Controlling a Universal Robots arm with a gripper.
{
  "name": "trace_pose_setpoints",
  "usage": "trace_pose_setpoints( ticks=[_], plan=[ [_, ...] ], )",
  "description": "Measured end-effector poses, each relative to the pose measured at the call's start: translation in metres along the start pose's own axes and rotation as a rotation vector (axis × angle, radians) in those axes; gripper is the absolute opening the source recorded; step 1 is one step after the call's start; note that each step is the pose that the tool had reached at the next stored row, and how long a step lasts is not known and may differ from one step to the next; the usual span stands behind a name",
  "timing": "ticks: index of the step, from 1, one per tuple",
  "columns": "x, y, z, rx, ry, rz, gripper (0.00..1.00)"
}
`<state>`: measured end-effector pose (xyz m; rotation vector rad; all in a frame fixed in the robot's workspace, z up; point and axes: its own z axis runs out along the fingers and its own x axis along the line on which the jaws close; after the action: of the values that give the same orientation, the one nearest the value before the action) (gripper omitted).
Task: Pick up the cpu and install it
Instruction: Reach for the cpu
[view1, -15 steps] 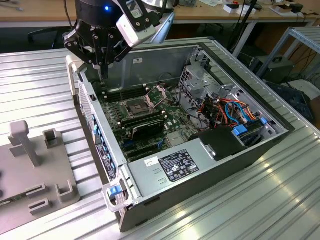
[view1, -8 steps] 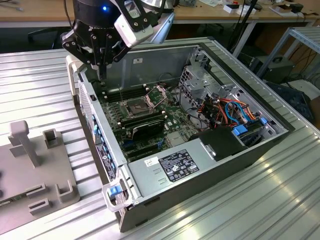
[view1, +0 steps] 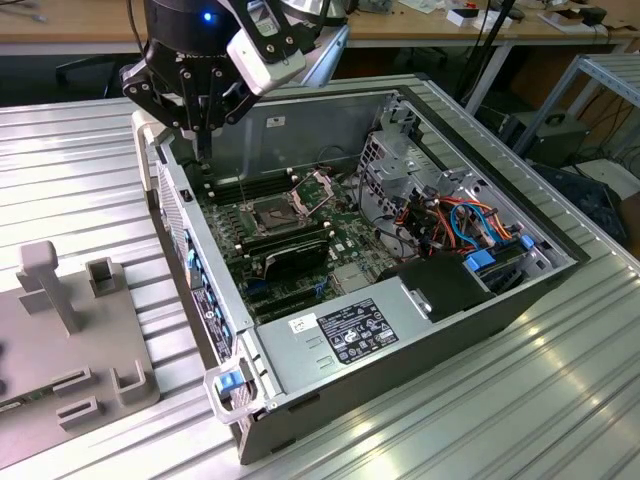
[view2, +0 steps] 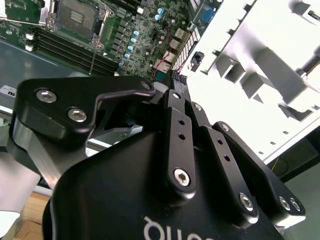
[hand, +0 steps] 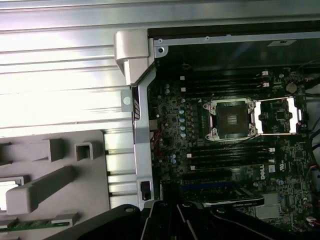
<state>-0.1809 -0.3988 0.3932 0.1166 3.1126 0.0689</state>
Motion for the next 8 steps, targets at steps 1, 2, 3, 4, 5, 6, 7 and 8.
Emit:
trace_pose_setpoints(
  ticks=[1,2,3,4,5,6,7,8],
  plan=[
    [0.0003,0.0000,0.0000,0.0000,-0.0001,0.000,0.11],
    [0.0008,-0.0001,0.0000,0.0000,-0.0001,0.000,0.11],
    [0.0011,-0.0001,0.0000,0.0000,0.0000,0.000,0.11],
    [0.0013,-0.0001,-0.0001,0.0000,0.0000,0.000,0.11],
    [0.0016,-0.0001,-0.0001,0.0000,0.0000,0.000,0.11],
    [0.0018,-0.0001,0.0000,0.0000,0.0000,0.000,0.11],
    [0.0020,-0.0002,0.0000,-0.0001,0.0000,0.000,0.11],
    [0.0022,-0.0002,-0.0001,0.0000,0.0000,0.000,0.11]
  ],
)
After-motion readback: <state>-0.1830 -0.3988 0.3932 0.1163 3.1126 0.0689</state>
